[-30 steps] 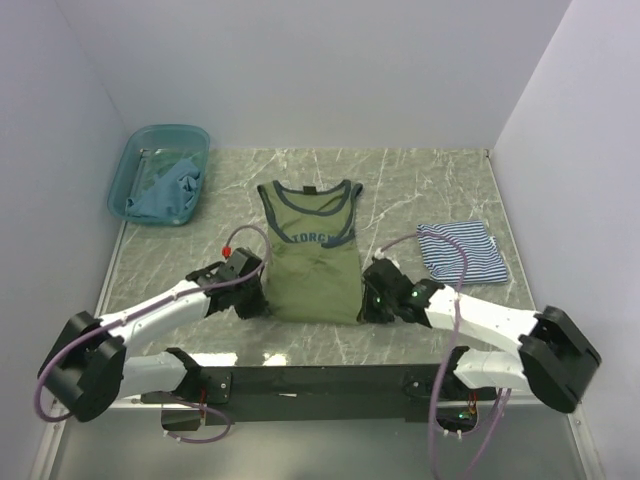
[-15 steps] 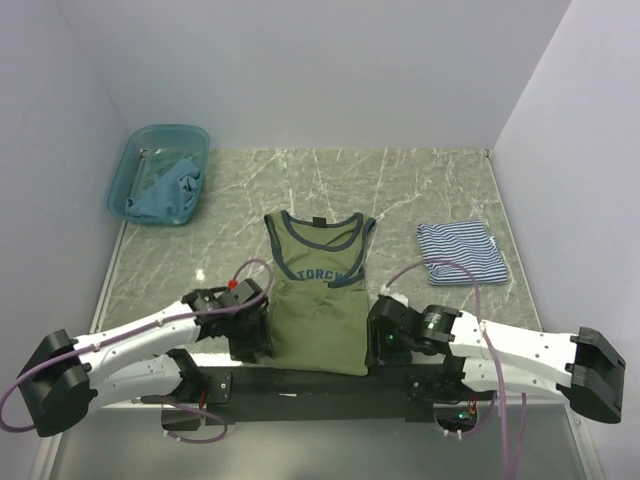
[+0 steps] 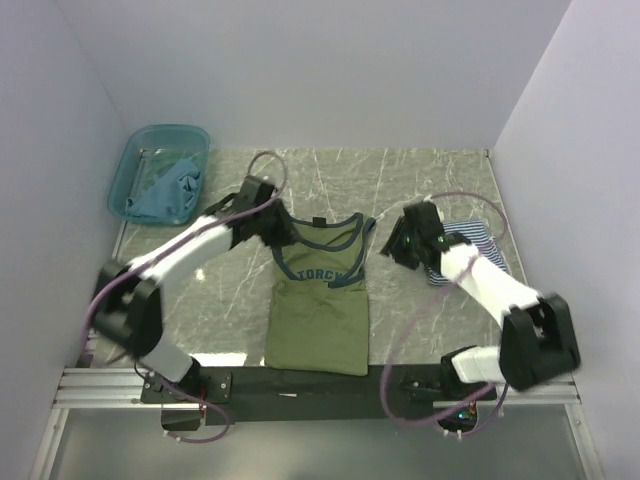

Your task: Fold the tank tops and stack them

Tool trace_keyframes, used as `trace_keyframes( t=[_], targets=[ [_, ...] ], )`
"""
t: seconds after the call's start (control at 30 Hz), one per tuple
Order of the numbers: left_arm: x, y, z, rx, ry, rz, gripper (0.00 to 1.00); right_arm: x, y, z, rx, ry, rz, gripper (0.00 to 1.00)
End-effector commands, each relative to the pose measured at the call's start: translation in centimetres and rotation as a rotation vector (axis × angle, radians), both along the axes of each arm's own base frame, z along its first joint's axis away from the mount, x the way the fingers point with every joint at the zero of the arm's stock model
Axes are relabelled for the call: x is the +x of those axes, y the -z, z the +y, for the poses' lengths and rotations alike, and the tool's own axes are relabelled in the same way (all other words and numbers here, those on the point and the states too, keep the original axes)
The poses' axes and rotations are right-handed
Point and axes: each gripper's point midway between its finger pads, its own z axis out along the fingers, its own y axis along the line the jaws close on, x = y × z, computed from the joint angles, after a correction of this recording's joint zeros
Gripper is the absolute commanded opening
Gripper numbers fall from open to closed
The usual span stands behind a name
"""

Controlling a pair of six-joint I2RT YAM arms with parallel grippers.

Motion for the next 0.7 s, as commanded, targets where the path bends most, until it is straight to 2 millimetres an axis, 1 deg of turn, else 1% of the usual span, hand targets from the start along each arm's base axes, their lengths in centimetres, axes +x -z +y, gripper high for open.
trace_keyframes(
  t=[0.0,0.03,0.07,0.1,0.13,0.17,0.2,0.23,0.27,0.3,0.33,0.37,0.4,0.43,0.47,0.57,0.6,0.63,0.67],
  targets=[
    [5.8,-2.5,-6.0,-0.184,0.123,-0.171,0.32,9.2,-3.5,0.5,0.101,0.016,-0.211,0.54],
    [7.1,-3.5,-7.2,-0.208,0.14,-0.203,0.28,10.4,-1.9,0.5,0.104,0.025,-0.178,0.52],
    [8.2,-1.2,-7.9,-0.19,0.133,-0.166,0.27,11.5,-1.7,0.4,0.11,0.037,-0.182,0.52],
    [9.2,-1.2,-8.8,-0.206,0.146,-0.187,0.25,13.4,-2.6,0.1,0.126,0.056,-0.213,0.52],
    [10.2,-2.1,-9.8,-0.23,0.167,-0.215,0.22,14.2,-1.0,0.2,0.127,0.06,-0.18,0.52],
    [10.9,0.0,-10.5,-0.222,0.176,-0.182,0.22,14.9,-0.8,0.0,0.127,0.069,-0.176,0.51],
    [11.2,0.2,-11.3,-0.238,0.197,-0.181,0.21,16.0,-1.5,0.3,0.15,0.067,-0.196,0.51],
    [11.8,-1.1,-12.5,-0.282,0.235,-0.217,0.2,16.5,-0.8,0.0,0.15,0.077,-0.184,0.51],
    [12.2,0.6,-13.2,-0.273,0.239,-0.193,0.2,16.9,-0.7,0.0,0.15,0.078,-0.186,0.51],
    [12.0,0.8,-14.1,-0.276,0.26,-0.194,0.21,17.4,-0.8,0.0,0.142,0.078,-0.185,0.51],
    [12.4,0.1,-15.0,-0.293,0.286,-0.216,0.21,17.6,0.0,-0.2,0.13,0.085,-0.166,0.51],
    [12.3,1.4,-15.6,-0.278,0.298,-0.199,0.2,17.7,0.1,-0.2,0.129,0.081,-0.16,0.5],
    [11.9,1.6,-16.4,-0.274,0.314,-0.192,0.2,17.8,0.3,-0.2,0.125,0.072,-0.16,0.49],
    [12.1,1.5,-17.0,-0.28,0.325,-0.205,0.2,17.8,0.2,-0.3,0.118,0.073,-0.168,0.48],
    [11.9,2.3,-17.3,-0.279,0.333,-0.195,0.2,17.6,0.3,-0.4,0.113,0.072,-0.171,0.48],
    [11.9,3.6,-18.0,-0.253,0.337,-0.181,0.21,17.1,0.7,-0.5,0.109,0.059,-0.167,0.47],
    [12.0,3.6,-18.2,-0.253,0.336,-0.179,0.21,16.8,1.1,-0.4,0.119,0.059,-0.155,0.46],
    [11.8,4.4,-18.3,-0.247,0.338,-0.164,0.21,16.4,1.5,-0.3,0.125,0.06,-0.142,0.41],
    [11.9,4.7,-18.4,-0.246,0.336,-0.159,0.21,16.4,1.3,-0.2,0.132,0.061,-0.147,0.39]
  ],
)
